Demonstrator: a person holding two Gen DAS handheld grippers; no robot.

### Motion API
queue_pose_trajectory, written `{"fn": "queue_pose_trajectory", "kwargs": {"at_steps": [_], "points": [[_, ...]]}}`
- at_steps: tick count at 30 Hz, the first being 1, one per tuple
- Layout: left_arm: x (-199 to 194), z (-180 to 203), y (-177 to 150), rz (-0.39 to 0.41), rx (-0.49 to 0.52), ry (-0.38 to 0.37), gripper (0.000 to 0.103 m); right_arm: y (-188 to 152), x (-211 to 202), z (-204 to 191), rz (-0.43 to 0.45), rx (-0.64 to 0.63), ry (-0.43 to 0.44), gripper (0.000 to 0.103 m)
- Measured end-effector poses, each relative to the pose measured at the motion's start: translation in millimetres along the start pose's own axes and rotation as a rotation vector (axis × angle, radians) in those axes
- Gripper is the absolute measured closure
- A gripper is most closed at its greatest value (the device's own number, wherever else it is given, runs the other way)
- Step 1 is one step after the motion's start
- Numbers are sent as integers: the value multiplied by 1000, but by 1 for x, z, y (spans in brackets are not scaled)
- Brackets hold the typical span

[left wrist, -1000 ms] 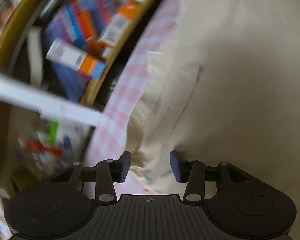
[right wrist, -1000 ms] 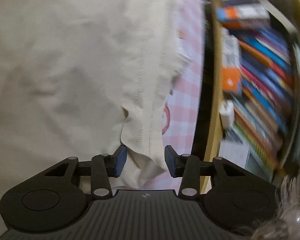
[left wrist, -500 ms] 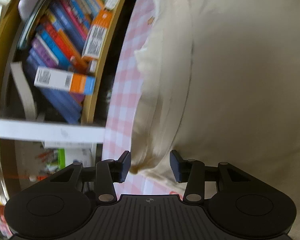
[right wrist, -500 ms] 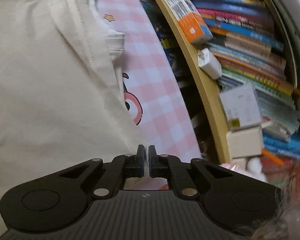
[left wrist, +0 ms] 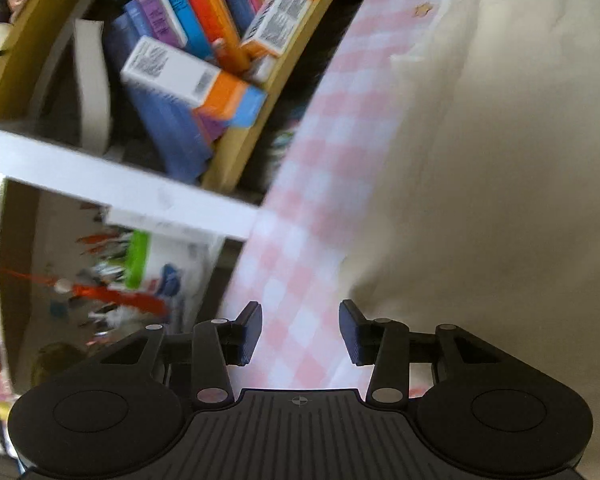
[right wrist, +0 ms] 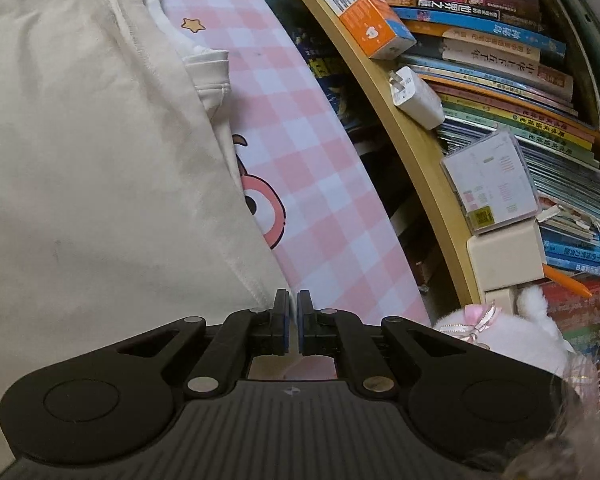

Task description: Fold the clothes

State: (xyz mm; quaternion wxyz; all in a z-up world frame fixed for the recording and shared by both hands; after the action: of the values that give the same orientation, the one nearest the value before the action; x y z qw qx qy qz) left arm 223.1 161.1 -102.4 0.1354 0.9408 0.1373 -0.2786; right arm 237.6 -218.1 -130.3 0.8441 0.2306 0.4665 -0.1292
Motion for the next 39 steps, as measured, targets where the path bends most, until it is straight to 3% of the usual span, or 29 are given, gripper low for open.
{"fn": "queue_pose_trajectory", "kwargs": {"at_steps": [4,8,12,15,18,22,24,27,28,30,35,39], "points": [[-14,5,3,32,30,-6,59,-4,1,2,-5,16,-10,99],[-35,1,20,82,-161,-68,59,-7,-6,12,7,57,-64,98],[-46,4,39,135,-422,-196,59,-5,-29,22,94,196,-102,96],[-36,15,43,102,-533,-231,59,0,-44,11,174,300,-16,96],[-21,21,39,44,-621,-246,59,1,-36,-2,177,371,67,96],[-5,11,17,-65,-708,-166,59,-14,-22,13,136,550,45,95],[-7,-2,-1,-115,-799,-113,60,-23,-15,21,116,645,29,93],[-30,-15,-26,-115,-996,-121,60,-41,-27,28,128,755,14,88],[-38,-13,-32,-116,-1042,-135,60,-47,-35,28,145,795,36,76],[-55,-7,-44,-122,-1123,-168,60,-59,-49,27,179,875,86,62],[-94,22,-55,-148,-1207,-206,58,-87,-75,1,199,1019,222,62],[-124,49,-56,-173,-1233,-216,54,-105,-94,-23,212,1092,283,58]]}}
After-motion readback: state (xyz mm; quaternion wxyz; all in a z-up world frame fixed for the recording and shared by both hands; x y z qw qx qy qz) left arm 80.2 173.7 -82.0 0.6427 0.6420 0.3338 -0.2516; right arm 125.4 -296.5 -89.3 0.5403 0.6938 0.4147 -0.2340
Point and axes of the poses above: each gripper's, at about its wrist camera, not at the fingertips, and x roughly the way its jaws point, z to its right, y to its top, the point moved 7 cm from there along x, roughly the way its jaws point, and after that the axes turned 4 degrees about y, right-handed, at the moved point
